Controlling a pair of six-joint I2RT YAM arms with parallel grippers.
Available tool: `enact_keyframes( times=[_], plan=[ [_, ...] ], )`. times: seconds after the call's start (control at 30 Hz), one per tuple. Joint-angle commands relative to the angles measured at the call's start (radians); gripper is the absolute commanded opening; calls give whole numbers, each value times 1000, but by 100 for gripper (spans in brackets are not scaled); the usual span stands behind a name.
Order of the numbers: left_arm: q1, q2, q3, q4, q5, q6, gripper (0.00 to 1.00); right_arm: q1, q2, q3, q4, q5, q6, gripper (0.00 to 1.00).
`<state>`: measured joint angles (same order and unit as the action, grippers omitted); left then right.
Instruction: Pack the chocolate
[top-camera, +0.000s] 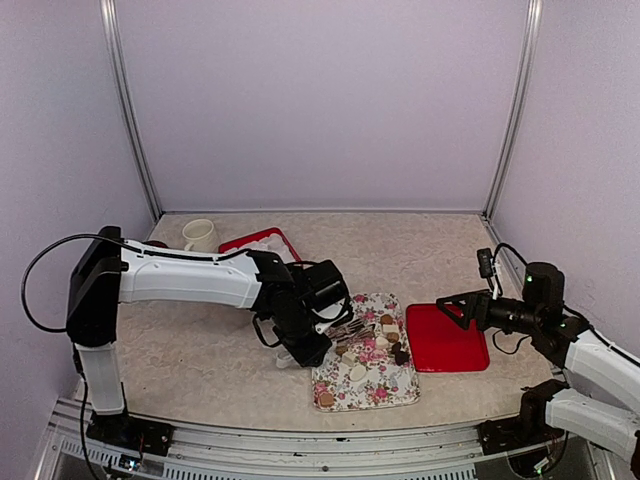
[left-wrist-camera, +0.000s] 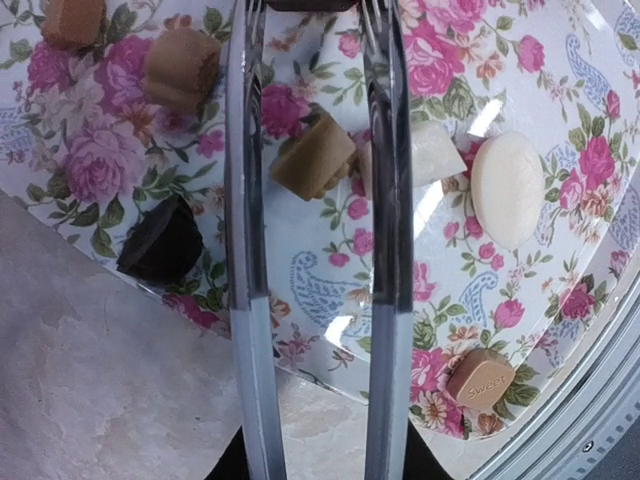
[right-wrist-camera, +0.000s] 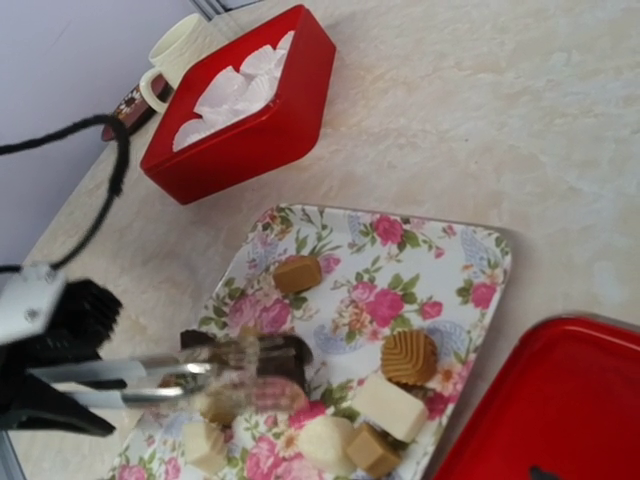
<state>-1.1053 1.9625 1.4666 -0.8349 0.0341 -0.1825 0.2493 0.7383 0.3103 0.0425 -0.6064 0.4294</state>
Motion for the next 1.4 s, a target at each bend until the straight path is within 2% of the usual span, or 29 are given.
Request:
enact_keyframes(
  times=[0.0, 0.17, 0.33, 0.43, 0.7, 0.9, 1.37],
  plan=[
    [32, -118, -25, 85, 1, -13, 16, -16, -12, 3, 7, -15, -12, 87],
    [100, -231, -84, 172, 16, -34, 16, -15, -8, 7, 13, -21, -12, 88],
    [207, -317, -152, 269, 69, -58, 16, -15, -8, 10, 12, -16, -10, 99],
    [296, -349, -172, 301, 96, -61, 16, -15, -2, 15, 6, -15, -12, 100],
    [537, -343, -210, 338, 174, -45, 17, -16, 16, 22, 7, -12, -17, 100],
    [653, -289, -185, 321, 212, -29, 17, -16, 28, 16, 19, -12, -18, 100],
    [694, -139, -82, 265, 192, 6, 17, -15, 47, 0, 37, -6, -27, 100]
  ],
)
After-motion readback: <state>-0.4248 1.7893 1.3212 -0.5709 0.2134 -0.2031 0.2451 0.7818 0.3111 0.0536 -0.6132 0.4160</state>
